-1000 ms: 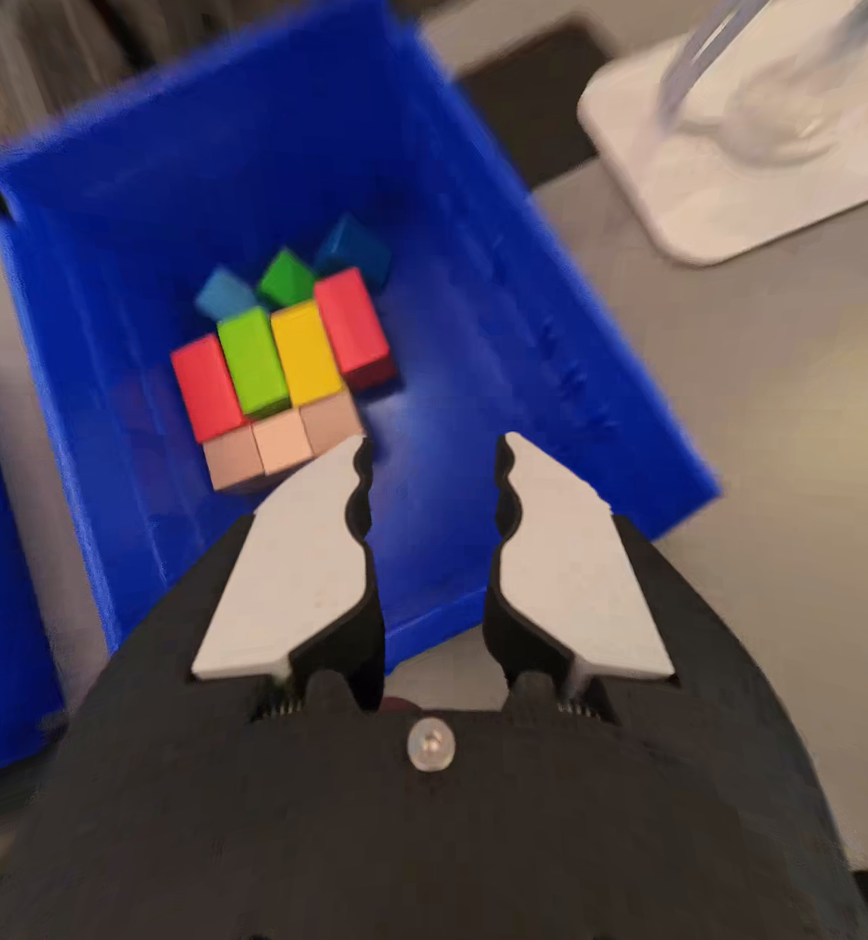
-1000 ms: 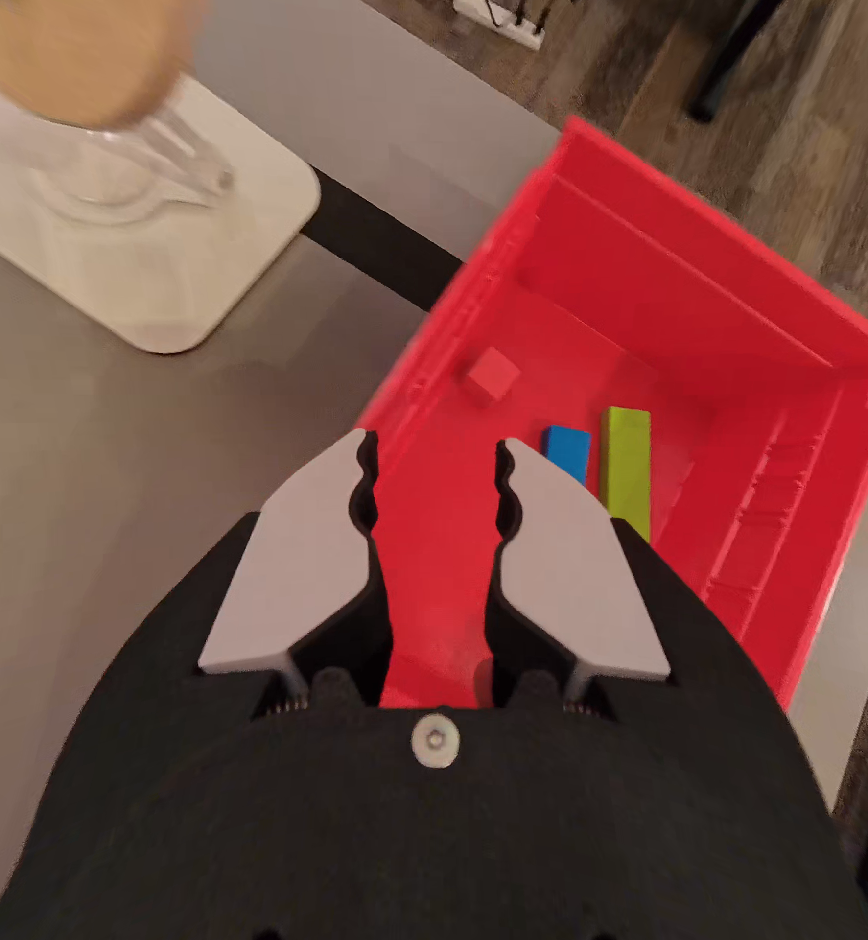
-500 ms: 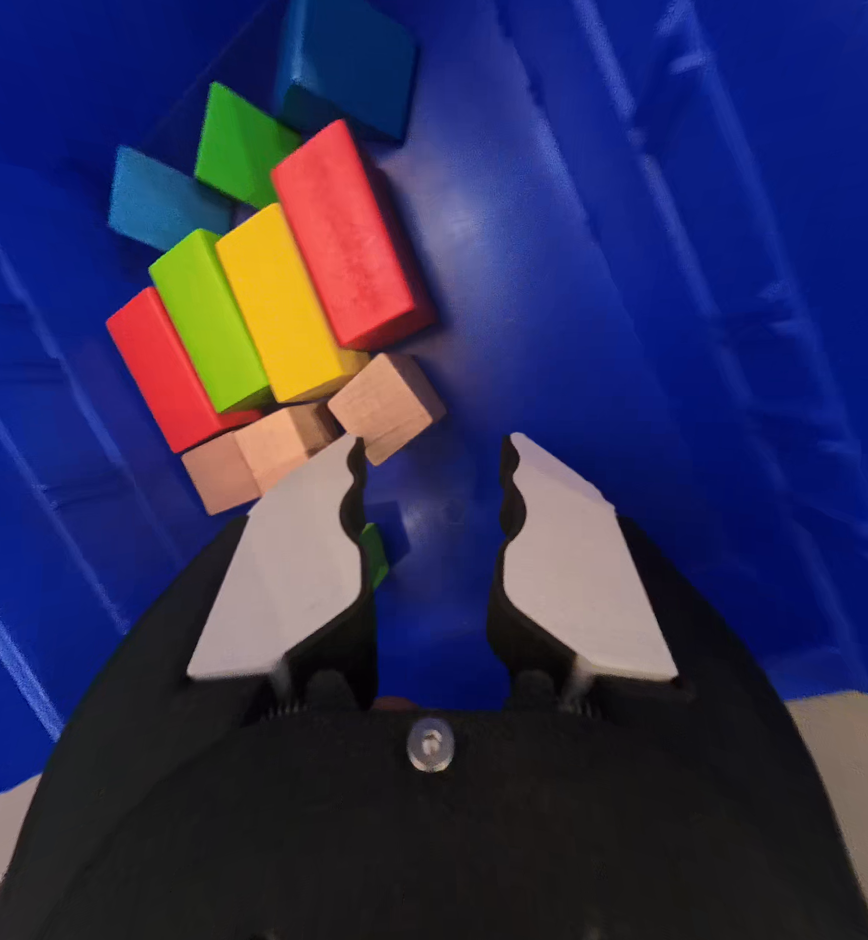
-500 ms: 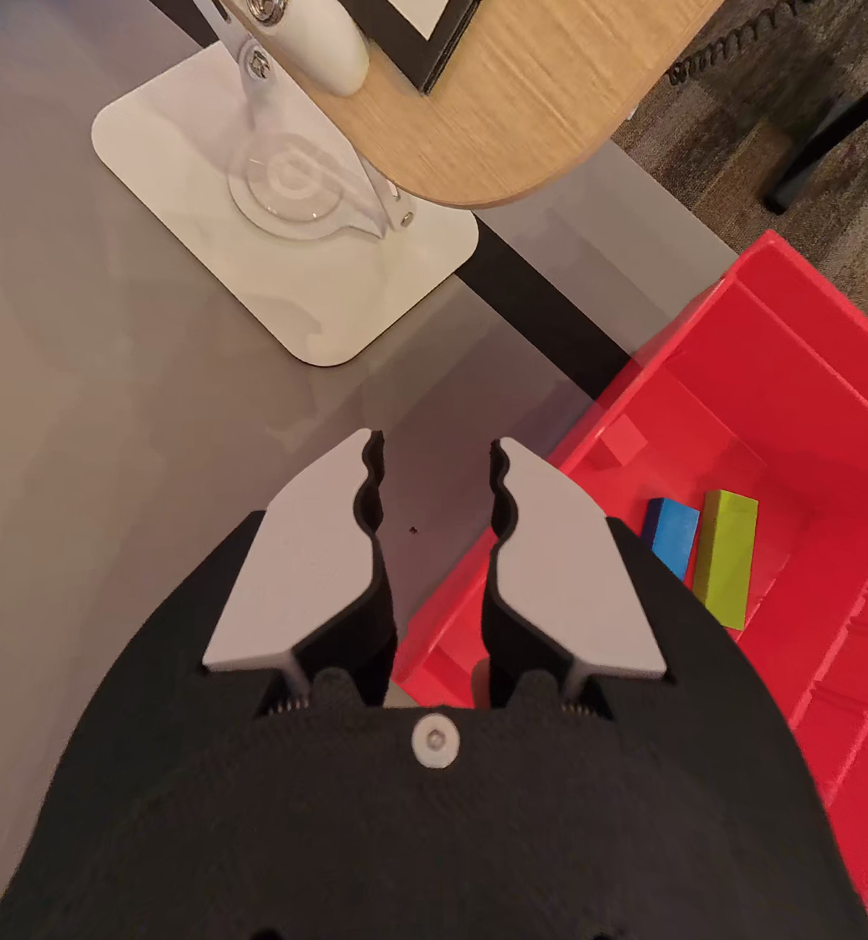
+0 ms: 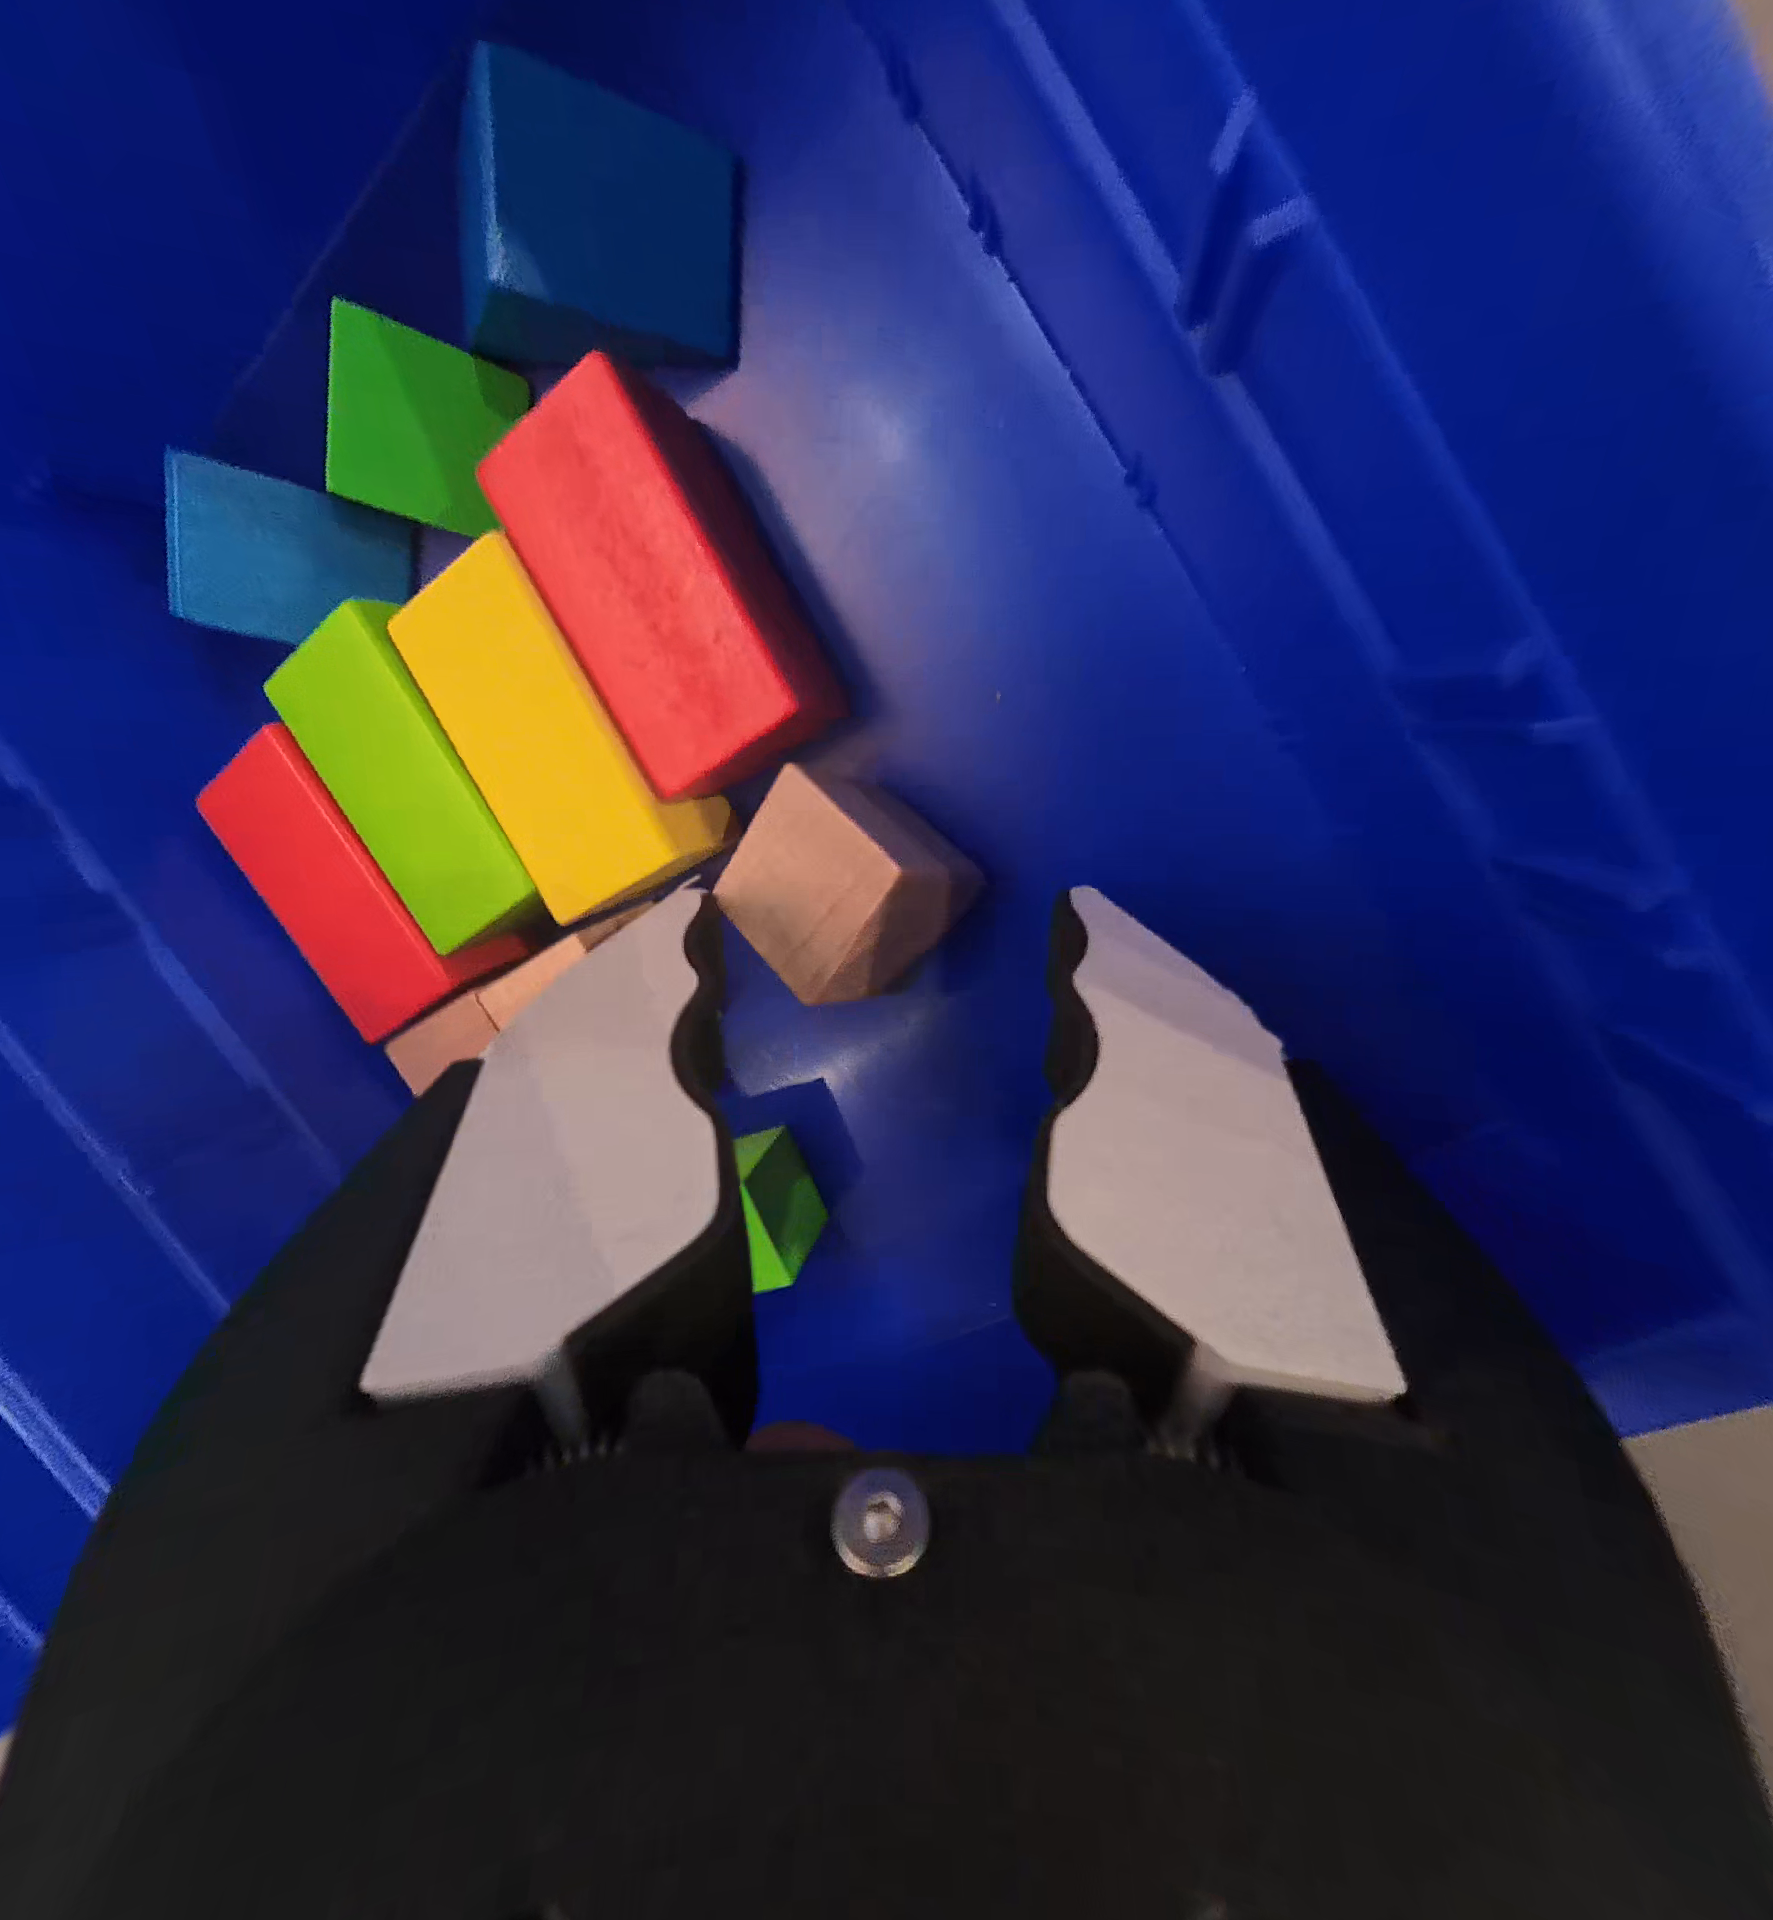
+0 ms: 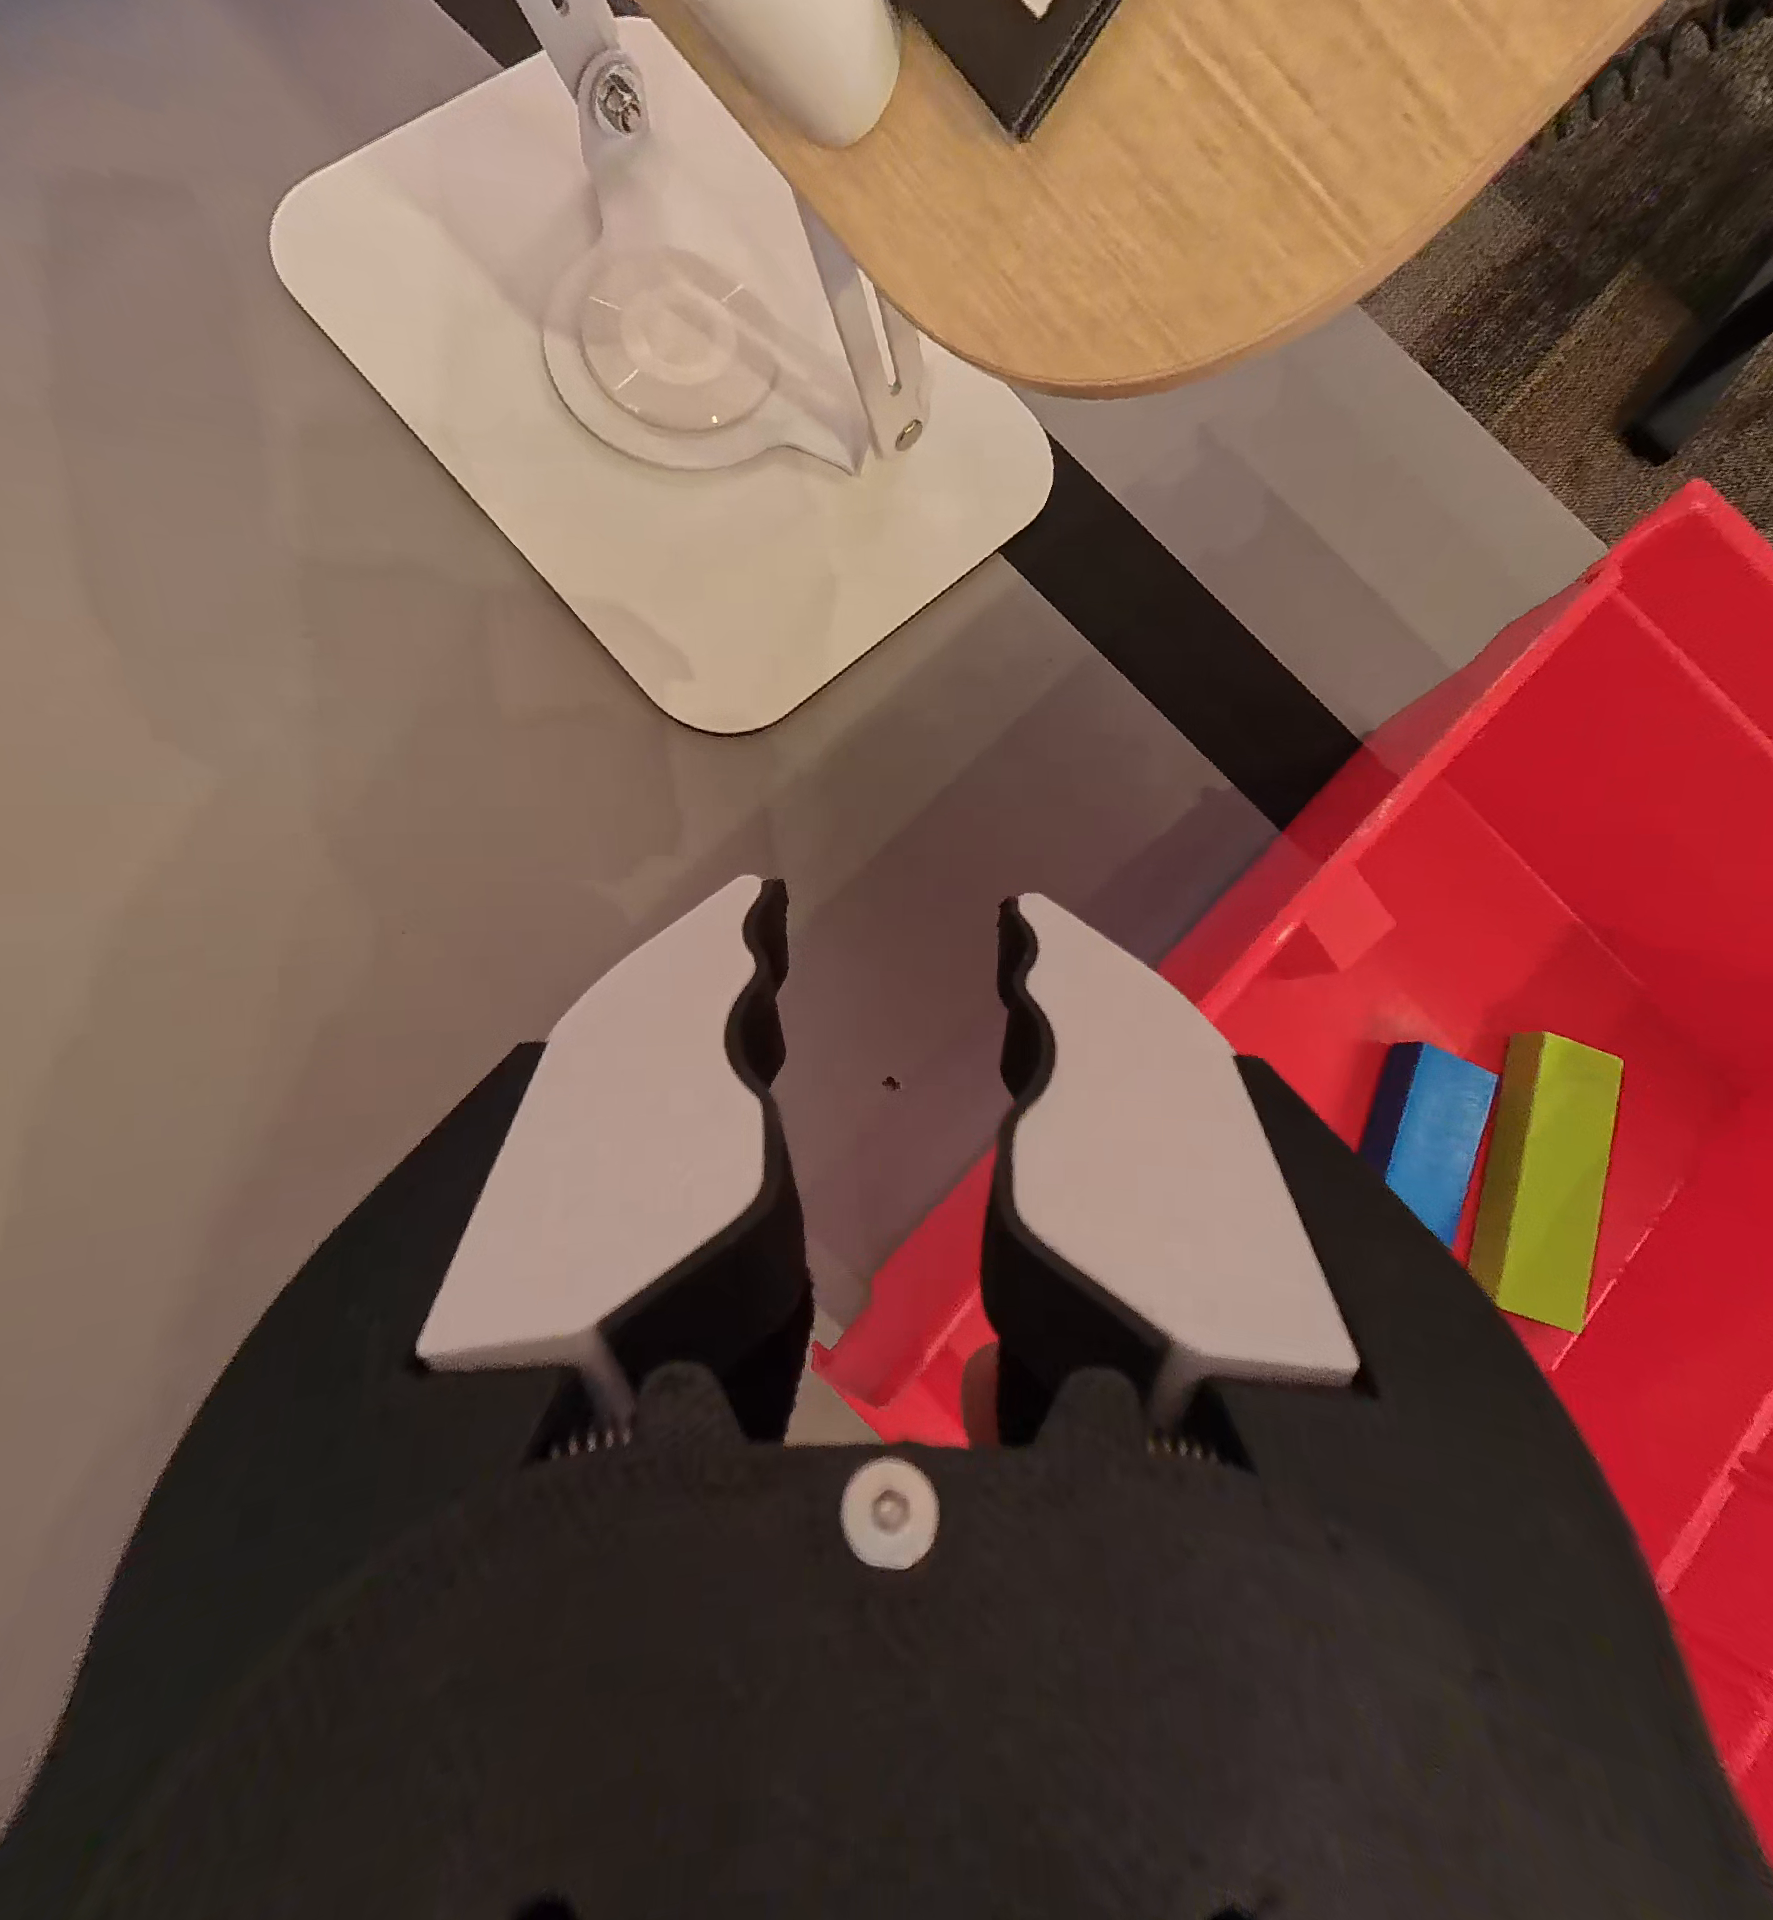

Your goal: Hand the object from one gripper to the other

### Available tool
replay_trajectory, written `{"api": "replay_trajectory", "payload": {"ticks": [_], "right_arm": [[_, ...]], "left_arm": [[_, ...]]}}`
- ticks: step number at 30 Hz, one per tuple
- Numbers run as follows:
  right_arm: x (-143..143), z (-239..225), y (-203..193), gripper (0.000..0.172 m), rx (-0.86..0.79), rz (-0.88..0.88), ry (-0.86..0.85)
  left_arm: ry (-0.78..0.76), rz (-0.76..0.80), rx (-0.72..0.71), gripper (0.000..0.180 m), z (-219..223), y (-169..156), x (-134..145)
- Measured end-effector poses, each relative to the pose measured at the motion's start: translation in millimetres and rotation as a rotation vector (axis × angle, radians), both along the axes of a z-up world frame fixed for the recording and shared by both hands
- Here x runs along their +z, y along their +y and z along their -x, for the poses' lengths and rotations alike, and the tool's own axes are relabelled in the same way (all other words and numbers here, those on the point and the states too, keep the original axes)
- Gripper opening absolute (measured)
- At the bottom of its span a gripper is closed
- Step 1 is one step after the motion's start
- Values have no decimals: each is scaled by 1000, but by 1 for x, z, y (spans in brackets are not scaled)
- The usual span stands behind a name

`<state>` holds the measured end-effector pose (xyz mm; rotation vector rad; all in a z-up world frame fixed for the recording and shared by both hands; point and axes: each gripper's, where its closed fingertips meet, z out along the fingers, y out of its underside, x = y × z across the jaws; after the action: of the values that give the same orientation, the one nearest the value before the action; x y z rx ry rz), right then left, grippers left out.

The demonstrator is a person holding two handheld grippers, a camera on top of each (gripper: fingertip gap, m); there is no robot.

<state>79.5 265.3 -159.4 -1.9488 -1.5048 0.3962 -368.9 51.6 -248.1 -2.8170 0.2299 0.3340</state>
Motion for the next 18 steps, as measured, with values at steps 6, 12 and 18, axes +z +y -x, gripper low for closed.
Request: {"api": "replay_trajectory", "payload": {"ticks": [6,12,18], "right_arm": [[1,5,-2,37,16,-6,1],[0,9,-6,37,36,-8,-2],[3,12,-13,37,56,-11,8]], "left_arm": [[-39,34,6,61,0,2,-3],[-73,72,20,49,-2,-5,-15],[-103,70,7,47,-6,-7,-16]]}}
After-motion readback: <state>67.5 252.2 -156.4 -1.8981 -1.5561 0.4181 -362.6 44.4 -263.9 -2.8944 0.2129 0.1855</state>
